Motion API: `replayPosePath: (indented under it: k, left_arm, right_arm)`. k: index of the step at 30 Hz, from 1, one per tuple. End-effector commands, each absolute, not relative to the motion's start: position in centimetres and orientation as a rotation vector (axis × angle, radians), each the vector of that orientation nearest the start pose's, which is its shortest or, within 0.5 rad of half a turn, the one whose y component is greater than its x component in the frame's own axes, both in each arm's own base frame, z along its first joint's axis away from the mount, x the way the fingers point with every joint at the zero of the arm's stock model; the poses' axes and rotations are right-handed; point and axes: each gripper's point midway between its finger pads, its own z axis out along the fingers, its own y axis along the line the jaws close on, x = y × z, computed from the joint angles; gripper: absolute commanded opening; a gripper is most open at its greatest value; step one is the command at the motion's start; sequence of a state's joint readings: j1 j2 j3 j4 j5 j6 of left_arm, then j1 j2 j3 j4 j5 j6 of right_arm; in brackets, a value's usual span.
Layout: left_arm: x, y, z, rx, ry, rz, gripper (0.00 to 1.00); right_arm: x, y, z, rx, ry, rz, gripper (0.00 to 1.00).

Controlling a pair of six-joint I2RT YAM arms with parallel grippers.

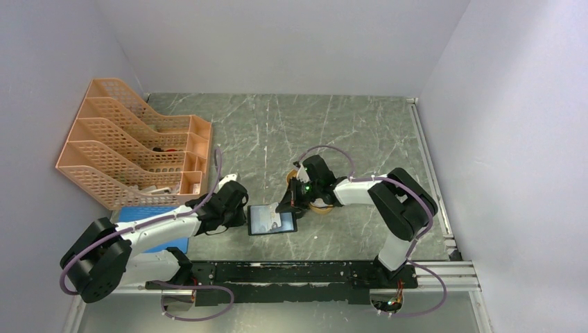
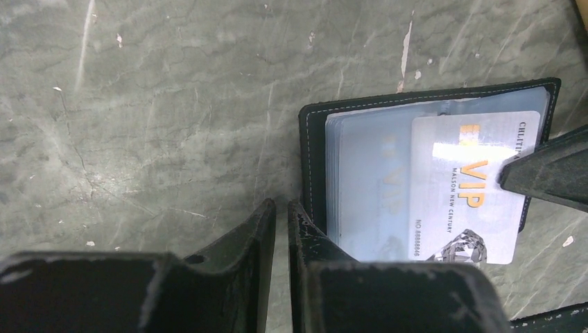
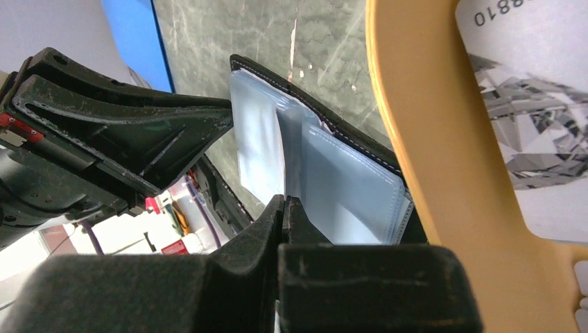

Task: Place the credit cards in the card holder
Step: Insert the credit card into the card holder.

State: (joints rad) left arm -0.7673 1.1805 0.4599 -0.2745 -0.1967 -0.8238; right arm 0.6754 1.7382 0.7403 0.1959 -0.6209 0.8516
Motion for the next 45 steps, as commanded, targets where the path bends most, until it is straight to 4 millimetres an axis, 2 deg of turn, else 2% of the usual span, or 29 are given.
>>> replayPosePath:
  k: [1, 20, 27, 32, 33, 37, 40, 45]
  left_arm:
    - [17.2, -16.8, 0.0, -0.139, 2.64, -0.361, 0.18]
    - [16.7, -17.2, -0.4, -0.152, 2.65, -0.402, 0.17]
    - [16.6, -17.0, -0.5, -0.16, 2.648, -0.406, 0.17]
    - [16.6, -16.9, -0.4, -0.158, 2.648, -0.399, 0.17]
    - [16.6, -16.9, -0.4, -0.158, 2.646, -0.397, 0.17]
    - [16.7, -16.8, -0.3, -0.159, 2.642, -0.396, 0.17]
    - [16.6, -16.9, -0.2, -0.162, 2.64, -0.4, 0.17]
    - [16.6, -16.8, -0.1, -0.166, 2.636, -0.405, 0.17]
  right_arm:
    - [21.5, 33.1, 3.4, -0.091, 2.676, 1.326, 0.0]
    - [20.2, 34.0, 2.5, -0.062, 2.711, 1.302, 0.0]
    - [19.5, 34.9, 2.2, -0.116, 2.734, 1.298, 0.0]
    - [19.4, 34.8, 2.7, -0.154, 2.73, 1.287, 0.0]
    - [19.4, 34.7, 2.8, -0.162, 2.732, 1.275, 0.02]
    - [19.4, 34.4, 3.4, -0.185, 2.732, 1.25, 0.21]
    - [19.4, 34.2, 3.8, -0.192, 2.732, 1.236, 0.32]
    - [19.0, 33.7, 4.1, -0.207, 2.743, 1.212, 0.38]
